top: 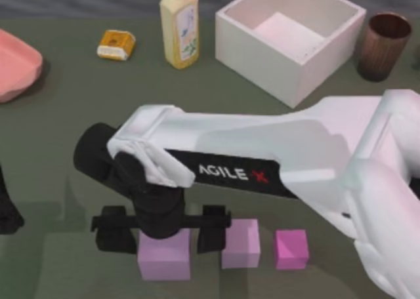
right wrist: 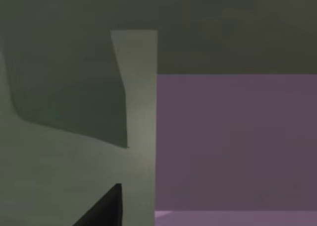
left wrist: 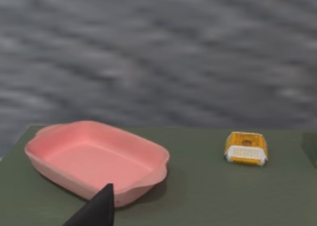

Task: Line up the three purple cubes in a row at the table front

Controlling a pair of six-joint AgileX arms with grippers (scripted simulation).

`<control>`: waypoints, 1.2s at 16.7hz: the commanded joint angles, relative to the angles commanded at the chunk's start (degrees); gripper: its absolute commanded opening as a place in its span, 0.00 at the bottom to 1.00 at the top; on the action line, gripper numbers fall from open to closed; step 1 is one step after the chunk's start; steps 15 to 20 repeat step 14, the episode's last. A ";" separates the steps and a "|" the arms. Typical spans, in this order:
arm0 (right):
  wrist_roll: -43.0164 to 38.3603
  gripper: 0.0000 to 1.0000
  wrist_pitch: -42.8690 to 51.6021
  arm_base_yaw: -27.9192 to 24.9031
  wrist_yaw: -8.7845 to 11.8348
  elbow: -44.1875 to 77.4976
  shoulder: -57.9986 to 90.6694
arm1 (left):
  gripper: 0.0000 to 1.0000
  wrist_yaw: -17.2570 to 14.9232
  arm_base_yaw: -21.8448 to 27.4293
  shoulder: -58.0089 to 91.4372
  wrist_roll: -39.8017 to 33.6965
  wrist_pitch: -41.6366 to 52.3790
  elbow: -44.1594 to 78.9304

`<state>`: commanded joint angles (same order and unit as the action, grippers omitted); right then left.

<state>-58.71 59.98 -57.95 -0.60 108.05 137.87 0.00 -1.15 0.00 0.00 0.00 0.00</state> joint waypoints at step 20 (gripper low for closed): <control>0.06 1.00 13.71 -0.42 0.04 10.58 -3.15 | 1.00 0.00 0.00 0.00 0.00 0.00 0.00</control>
